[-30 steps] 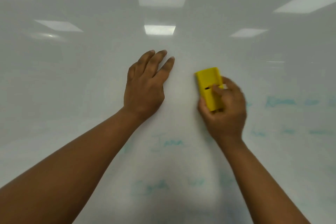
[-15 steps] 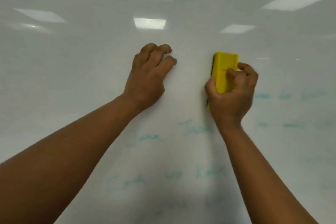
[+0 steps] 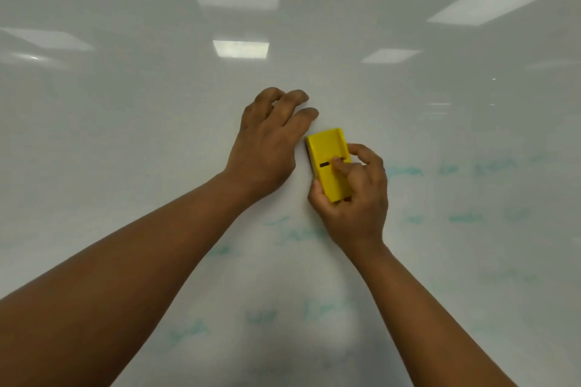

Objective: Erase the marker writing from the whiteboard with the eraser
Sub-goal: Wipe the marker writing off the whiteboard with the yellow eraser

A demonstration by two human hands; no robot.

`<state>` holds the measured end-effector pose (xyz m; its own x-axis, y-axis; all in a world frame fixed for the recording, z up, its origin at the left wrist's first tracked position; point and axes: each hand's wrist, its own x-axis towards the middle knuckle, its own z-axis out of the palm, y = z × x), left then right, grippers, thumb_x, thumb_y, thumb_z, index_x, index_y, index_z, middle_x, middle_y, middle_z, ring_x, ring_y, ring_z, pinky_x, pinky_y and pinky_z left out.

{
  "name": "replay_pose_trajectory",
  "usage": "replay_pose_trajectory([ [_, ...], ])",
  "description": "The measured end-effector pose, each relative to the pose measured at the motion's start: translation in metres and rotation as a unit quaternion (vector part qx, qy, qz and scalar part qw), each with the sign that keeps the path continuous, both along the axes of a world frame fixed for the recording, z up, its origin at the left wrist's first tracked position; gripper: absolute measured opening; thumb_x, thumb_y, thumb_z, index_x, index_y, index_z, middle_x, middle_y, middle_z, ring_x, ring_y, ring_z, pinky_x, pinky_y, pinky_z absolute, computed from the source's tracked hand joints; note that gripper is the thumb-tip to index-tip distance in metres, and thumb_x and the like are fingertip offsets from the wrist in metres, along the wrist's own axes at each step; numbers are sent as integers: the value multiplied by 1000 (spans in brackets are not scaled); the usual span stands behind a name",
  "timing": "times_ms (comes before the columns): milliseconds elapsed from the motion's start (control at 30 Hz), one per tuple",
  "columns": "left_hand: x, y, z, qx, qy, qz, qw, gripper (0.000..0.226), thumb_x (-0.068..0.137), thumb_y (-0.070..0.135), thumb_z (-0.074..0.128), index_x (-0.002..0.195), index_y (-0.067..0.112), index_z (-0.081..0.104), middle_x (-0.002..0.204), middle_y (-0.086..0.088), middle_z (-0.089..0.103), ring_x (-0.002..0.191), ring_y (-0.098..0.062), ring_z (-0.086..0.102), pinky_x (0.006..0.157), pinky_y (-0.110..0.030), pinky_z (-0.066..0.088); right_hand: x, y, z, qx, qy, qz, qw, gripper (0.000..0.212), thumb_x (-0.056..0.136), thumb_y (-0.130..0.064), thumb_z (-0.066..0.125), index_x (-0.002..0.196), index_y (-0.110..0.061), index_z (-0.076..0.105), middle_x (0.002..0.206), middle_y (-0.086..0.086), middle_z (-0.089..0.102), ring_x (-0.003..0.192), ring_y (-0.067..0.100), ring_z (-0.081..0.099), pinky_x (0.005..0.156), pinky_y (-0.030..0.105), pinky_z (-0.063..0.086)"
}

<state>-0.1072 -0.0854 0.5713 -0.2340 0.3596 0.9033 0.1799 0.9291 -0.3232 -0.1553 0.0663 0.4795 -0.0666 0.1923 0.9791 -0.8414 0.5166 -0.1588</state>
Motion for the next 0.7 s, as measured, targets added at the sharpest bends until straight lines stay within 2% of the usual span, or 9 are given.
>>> replay_pose_trajectory([
  [167, -17, 21, -14, -43, 8, 27, 999, 57, 82, -7, 50, 135, 12, 61, 140, -11, 56, 125, -37, 43, 98, -49, 39, -19, 45, 32, -154, -33, 4, 988, 36, 76, -21, 84, 108, -10, 70, 128, 11, 60, 114, 26, 59, 83, 44, 55],
  [300, -30, 47, -11, -36, 18, 16, 999, 57, 77, -7, 57, 131, 12, 62, 132, -10, 59, 119, -34, 43, 91, -45, 40, -29, 53, 17, -59, 13, -9, 998, 35, 75, -20, 84, 105, -8, 73, 126, 15, 62, 112, 33, 63, 84, 37, 54],
  [333, -32, 52, -11, -38, 18, 12, 999, 59, 75, -8, 58, 130, 11, 62, 131, -10, 59, 118, -34, 43, 90, -46, 41, -34, 65, 13, -62, 14, -10, 998, 35, 74, -20, 84, 105, -7, 73, 126, 15, 62, 112, 32, 63, 85, 37, 54],
  [433, -37, 67, -8, -31, 14, 15, 999, 66, 72, -13, 53, 134, 9, 60, 131, -11, 58, 118, -33, 40, 90, -48, 44, -50, 104, 24, -167, -21, 3, 986, 36, 75, -21, 81, 107, -8, 71, 127, 13, 59, 114, 15, 57, 88, 38, 53],
  [500, -39, 76, -4, -20, 13, 28, 999, 63, 79, -6, 41, 139, 8, 56, 134, -12, 56, 121, -35, 42, 95, -47, 43, -54, 108, 38, -197, -29, 3, 980, 37, 75, -22, 81, 108, -9, 69, 127, 12, 59, 114, 17, 57, 88, 40, 52],
  [633, -41, 86, -2, -9, 7, 56, 998, 67, 83, 4, 29, 147, 7, 48, 140, -13, 52, 127, -37, 43, 101, -46, 40, -54, 93, 21, -49, 30, -17, 998, 35, 75, -25, 81, 105, -11, 69, 126, 13, 61, 110, 31, 61, 84, 37, 54],
  [700, -42, 87, -1, -16, 12, 59, 998, 68, 80, 2, 29, 144, 6, 51, 139, -14, 53, 126, -37, 41, 101, -46, 39, -63, 111, 20, -62, 30, -12, 998, 34, 74, -23, 82, 103, -10, 70, 125, 13, 61, 110, 30, 62, 85, 39, 55],
])
